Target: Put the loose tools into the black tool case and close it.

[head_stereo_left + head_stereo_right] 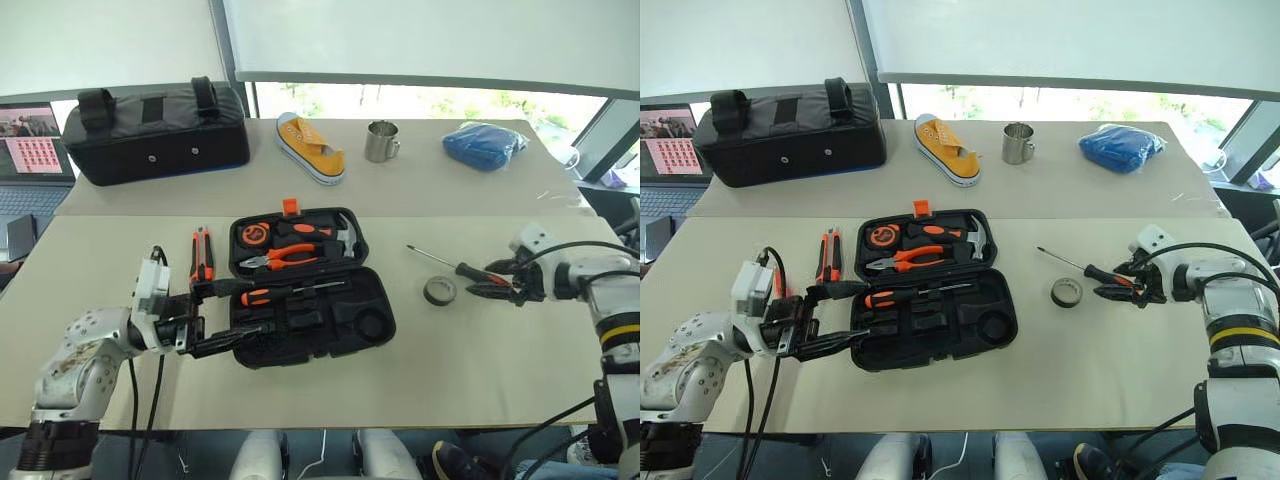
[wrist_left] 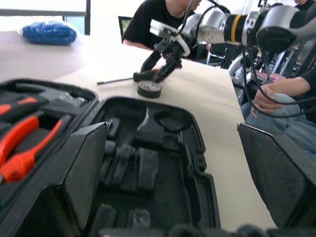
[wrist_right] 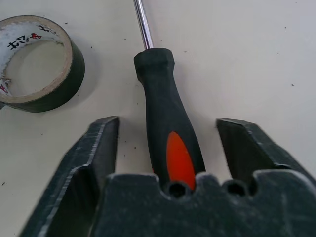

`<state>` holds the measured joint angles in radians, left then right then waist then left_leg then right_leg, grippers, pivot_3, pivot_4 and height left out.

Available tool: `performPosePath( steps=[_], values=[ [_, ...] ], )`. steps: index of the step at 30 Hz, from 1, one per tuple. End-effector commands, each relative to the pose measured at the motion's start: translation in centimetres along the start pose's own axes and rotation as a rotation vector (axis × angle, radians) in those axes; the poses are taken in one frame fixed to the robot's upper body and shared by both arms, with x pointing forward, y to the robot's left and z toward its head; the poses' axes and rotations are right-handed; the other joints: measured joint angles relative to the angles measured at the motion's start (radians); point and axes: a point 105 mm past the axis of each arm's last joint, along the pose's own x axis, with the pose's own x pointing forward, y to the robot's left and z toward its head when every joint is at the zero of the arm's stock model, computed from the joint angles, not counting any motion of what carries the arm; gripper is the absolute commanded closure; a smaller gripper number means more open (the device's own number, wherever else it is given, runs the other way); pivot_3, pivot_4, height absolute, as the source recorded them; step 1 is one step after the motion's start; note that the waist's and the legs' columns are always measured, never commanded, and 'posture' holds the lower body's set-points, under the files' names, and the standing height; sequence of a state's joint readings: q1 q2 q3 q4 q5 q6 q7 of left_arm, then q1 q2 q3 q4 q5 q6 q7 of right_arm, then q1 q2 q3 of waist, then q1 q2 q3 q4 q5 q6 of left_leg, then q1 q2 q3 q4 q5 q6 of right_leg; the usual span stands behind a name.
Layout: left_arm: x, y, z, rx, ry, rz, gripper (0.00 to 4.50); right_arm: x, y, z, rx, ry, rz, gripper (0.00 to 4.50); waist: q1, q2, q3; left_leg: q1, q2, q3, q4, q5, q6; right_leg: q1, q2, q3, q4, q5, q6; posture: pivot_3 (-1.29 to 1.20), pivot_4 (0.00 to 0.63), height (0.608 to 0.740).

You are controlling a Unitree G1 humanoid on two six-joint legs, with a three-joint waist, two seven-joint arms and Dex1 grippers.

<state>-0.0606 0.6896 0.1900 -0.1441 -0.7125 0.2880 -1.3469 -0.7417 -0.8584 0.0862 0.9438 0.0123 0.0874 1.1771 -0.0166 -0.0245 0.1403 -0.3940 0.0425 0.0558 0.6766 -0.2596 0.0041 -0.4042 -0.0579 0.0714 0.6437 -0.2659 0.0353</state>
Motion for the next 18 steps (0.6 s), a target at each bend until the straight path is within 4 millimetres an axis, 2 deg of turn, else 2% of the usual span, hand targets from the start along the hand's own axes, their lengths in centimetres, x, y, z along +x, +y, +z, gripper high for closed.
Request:
performPosePath(
  steps=[1,4,5,7,10,11,14,16,18],
  values=[
    [-0.1,-0.4,0.9,0.054,0.01,-0.027,0.0,-0.5,-0.6,0.2,-0.032,-0.003,-0.019,2.42,0.001,0.0,0.0,0.0,0.0,0.0,0.0,0.0,0.0,0.0,0.0,0.0,0.0,0.0,0.0,0.0,0.15,0.74],
    [-0.1,-0.4,0.9,0.068,0.004,-0.022,0.0,-1.3,-1.0,1.4,-0.065,-0.079,-0.036,3.35,0.0,0.0,0.0,0.0,0.0,0.0,0.0,0.0,0.0,0.0,0.0,0.0,0.0,0.0,0.0,0.0,0.15,0.74],
    [-0.2,-0.3,1.0,0.072,0.003,-0.017,0.0,-1.9,-1.2,2.1,-0.106,-0.119,-0.038,3.49,0.0,0.0,0.0,0.0,0.0,0.0,0.0,0.0,0.0,0.0,0.0,0.0,0.0,0.0,0.0,0.0,0.15,0.74],
    [-0.4,-0.3,1.0,0.077,0.003,-0.007,0.0,-2.8,-1.3,3.3,-0.18,-0.172,-0.046,3.48,-0.002,0.001,0.0,0.0,0.0,0.0,0.0,0.0,0.0,0.0,0.0,0.0,0.0,0.0,0.0,0.0,0.15,0.74],
    [-1.1,-0.1,0.7,0.073,0.012,0.032,0.0,-4.1,-0.5,7.0,-0.309,-0.281,0.019,3.48,-0.004,0.001,0.001,0.0,0.0,0.0,0.0,0.0,0.0,-0.001,0.0,0.0,0.0,0.0,0.0,0.0,0.15,0.74],
    [-1.5,-0.1,0.6,0.07,0.016,0.048,0.0,-4.2,0.5,8.3,-0.357,-0.31,0.079,3.48,-0.008,0.003,0.002,0.0,0.0,0.0,-0.001,0.0,0.0,-0.001,0.0,0.0,0.0,0.0,0.0,0.0,0.15,0.74],
    [-2.9,0.0,-0.1,0.057,0.035,0.116,0.0,-3.0,5.7,12.1,-0.513,-0.332,0.33,3.48,-0.026,0.003,0.002,0.001,0.002,0.0,-0.001,0.0,0.0,-0.001,0.001,0.001,0.002,0.0,0.0,0.0,0.15,0.74],
    [-3.7,0.0,-0.6,0.061,0.052,0.152,0.0,-1.9,8.7,13.6,-0.561,-0.326,0.428,3.48,-0.03,0.003,0.002,0.002,0.005,-0.004,-0.002,0.0,0.0,-0.001,0.003,0.001,0.002,0.001,-0.002,0.0,0.15,0.74],
    [-4.3,-0.1,-1.2,0.062,0.08,0.175,0.0,-1.1,10.6,14.6,-0.577,-0.315,0.471,3.48,-0.028,0.003,0.002,0.003,0.006,-0.007,-0.002,0.0,0.0,-0.001,0.003,-0.001,0.003,0.001,-0.003,0.0,0.15,0.74]
  ],
)
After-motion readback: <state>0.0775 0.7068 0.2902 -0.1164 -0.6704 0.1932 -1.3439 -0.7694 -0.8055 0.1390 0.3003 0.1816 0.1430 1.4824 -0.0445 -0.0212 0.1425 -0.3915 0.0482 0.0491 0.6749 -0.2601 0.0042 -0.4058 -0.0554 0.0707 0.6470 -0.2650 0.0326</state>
